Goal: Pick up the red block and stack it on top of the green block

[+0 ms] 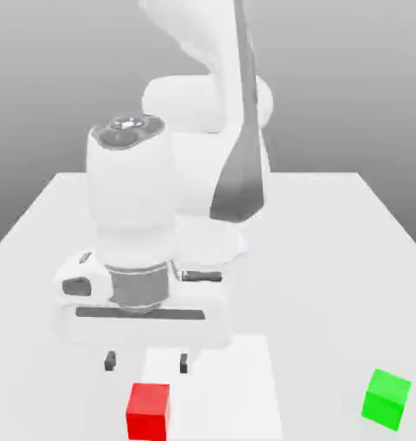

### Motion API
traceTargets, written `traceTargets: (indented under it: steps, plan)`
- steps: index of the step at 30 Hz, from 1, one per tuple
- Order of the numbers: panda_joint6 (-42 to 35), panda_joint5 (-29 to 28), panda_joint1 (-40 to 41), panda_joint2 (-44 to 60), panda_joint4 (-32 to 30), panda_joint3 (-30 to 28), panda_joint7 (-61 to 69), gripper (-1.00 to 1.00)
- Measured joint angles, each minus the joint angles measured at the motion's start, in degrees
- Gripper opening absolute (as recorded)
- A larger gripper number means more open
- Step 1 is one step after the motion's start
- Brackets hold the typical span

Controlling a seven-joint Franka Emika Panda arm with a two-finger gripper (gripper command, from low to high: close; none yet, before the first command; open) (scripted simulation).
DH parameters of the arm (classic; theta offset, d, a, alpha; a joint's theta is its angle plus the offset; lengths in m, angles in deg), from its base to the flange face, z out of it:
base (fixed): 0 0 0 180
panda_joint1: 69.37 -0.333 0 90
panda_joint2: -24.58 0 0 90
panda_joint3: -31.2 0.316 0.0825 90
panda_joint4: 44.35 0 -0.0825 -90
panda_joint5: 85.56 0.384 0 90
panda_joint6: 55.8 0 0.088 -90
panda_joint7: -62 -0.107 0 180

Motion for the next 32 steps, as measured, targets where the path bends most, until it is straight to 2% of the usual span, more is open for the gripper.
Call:
traceTargets:
  steps: [2, 3, 10, 15, 24, 28, 29, 32]
  plan:
    - [3.4, 0.9, 0.7, 4.2, 0.6, 0.9, 0.7, 0.00]
    - [5.0, 1.2, 1.2, 6.1, 0.9, 1.4, 1.0, -1.00]
    - [5.3, 1.3, 1.4, 6.6, 0.9, 1.6, 1.0, -1.00]
    - [-1.9, -1.2, 0.1, -1.9, -0.3, 0.7, -0.5, -1.00]
    - [-7.1, -6.5, -12.5, -4.7, 2.0, 13.8, 5.8, -1.00]
    - [-3.5, -11.4, -18.7, 1.8, 4.7, 17.2, 6.4, -1.00]
    - [-2.1, -12.3, -19.5, 3.6, 5.0, 17.0, 6.1, 1.00]
    - [-2.1, -12.3, -19.5, 3.6, 5.0, 17.0, 6.1, 1.00]
